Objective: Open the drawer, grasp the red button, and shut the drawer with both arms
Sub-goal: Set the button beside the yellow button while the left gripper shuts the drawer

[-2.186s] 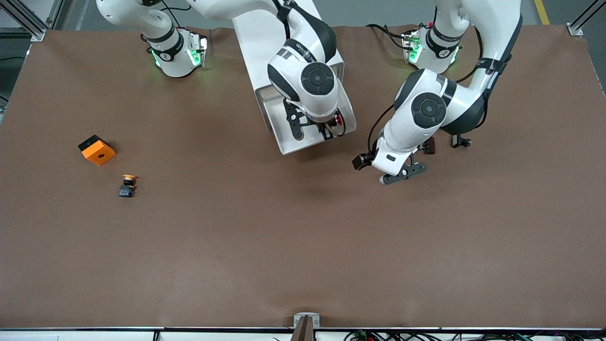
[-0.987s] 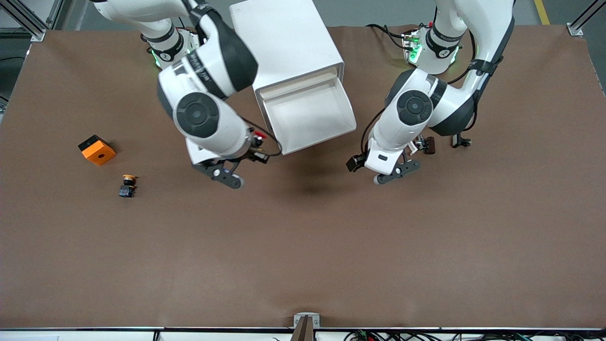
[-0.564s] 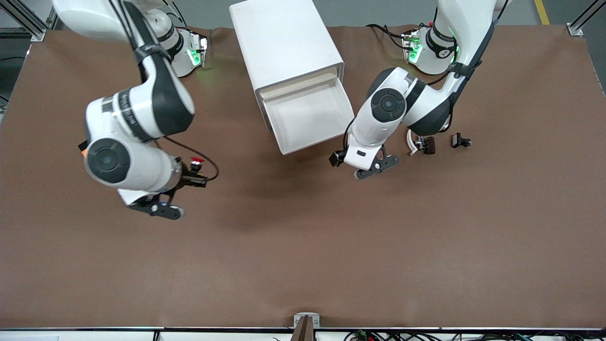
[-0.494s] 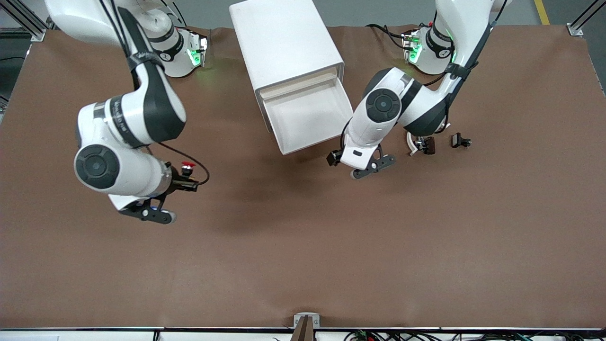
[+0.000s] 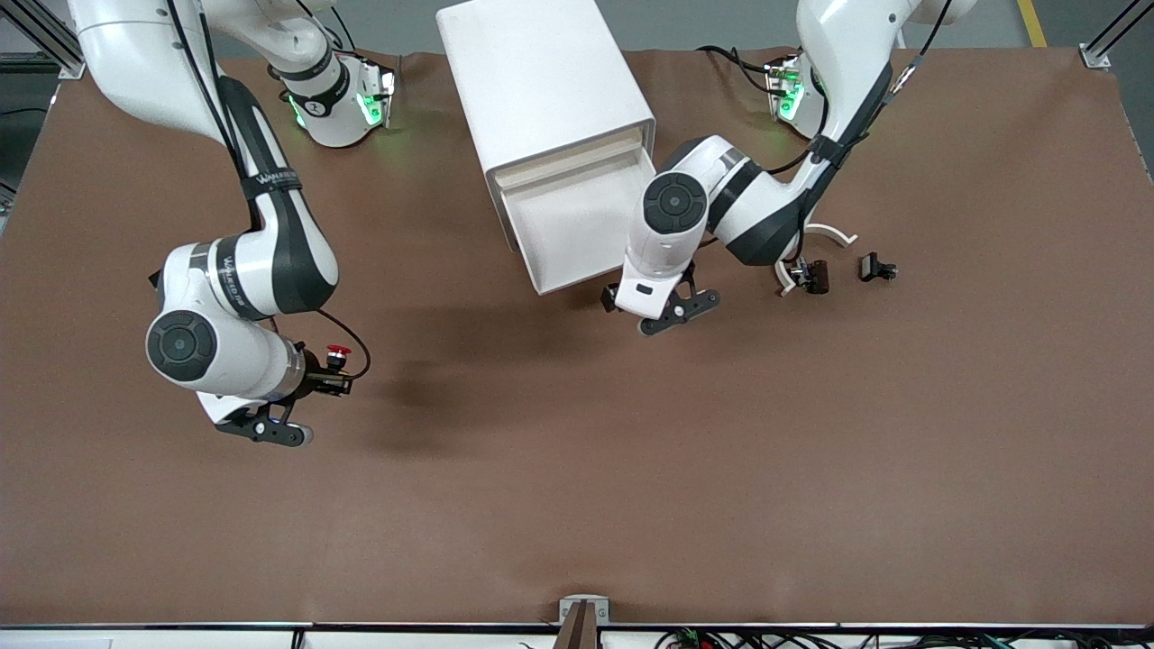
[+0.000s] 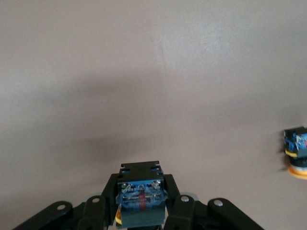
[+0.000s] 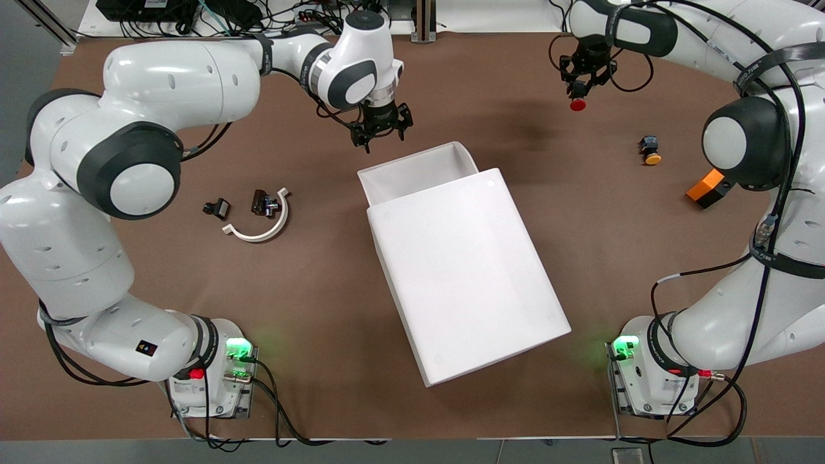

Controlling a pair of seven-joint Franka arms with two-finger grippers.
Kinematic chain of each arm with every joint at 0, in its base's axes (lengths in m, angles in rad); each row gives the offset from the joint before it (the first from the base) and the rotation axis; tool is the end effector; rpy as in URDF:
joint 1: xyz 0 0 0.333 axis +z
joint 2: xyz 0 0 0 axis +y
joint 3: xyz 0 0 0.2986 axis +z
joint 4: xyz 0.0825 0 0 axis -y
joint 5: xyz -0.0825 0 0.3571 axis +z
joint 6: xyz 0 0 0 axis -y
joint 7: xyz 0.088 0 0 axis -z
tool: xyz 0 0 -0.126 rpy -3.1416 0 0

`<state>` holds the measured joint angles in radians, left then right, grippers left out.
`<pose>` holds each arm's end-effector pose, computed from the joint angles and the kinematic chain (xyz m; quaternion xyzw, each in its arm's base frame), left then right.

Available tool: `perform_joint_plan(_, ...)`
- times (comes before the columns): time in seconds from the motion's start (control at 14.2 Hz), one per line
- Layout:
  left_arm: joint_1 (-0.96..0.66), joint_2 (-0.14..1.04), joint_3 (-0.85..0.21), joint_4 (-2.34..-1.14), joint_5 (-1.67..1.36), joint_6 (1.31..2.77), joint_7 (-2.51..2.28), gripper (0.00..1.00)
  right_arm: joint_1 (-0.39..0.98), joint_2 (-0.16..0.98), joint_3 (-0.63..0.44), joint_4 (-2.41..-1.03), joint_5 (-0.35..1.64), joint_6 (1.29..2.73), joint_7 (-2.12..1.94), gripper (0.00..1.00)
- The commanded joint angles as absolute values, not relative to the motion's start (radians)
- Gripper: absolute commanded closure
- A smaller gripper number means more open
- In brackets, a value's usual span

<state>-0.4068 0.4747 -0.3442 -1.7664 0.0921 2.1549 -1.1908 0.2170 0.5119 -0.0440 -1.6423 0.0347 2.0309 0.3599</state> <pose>0.4660 -0.4078 0.2855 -0.9771 -0.2070 0.0491 0.0005 0.6232 0.1142 0.2894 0.9931 -0.0996 -0.0602 0.0122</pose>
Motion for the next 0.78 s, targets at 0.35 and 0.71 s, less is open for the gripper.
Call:
perform_joint_plan(0.35, -0.482, 0.483, -0.353, -1.741, 0.104, 2.112, -1.288, 0.00, 0.095, 0.482, -0.026, -1.841, 0.003, 2.249, 0.258, 1.00)
perform_joint_plan(0.71, -0.508, 0.500, -0.357, -1.741, 0.097, 2.111, -1.351, 0.00, 0.089, 0.474, -0.028, -1.971, 0.002, 2.388, 0.256, 1.00)
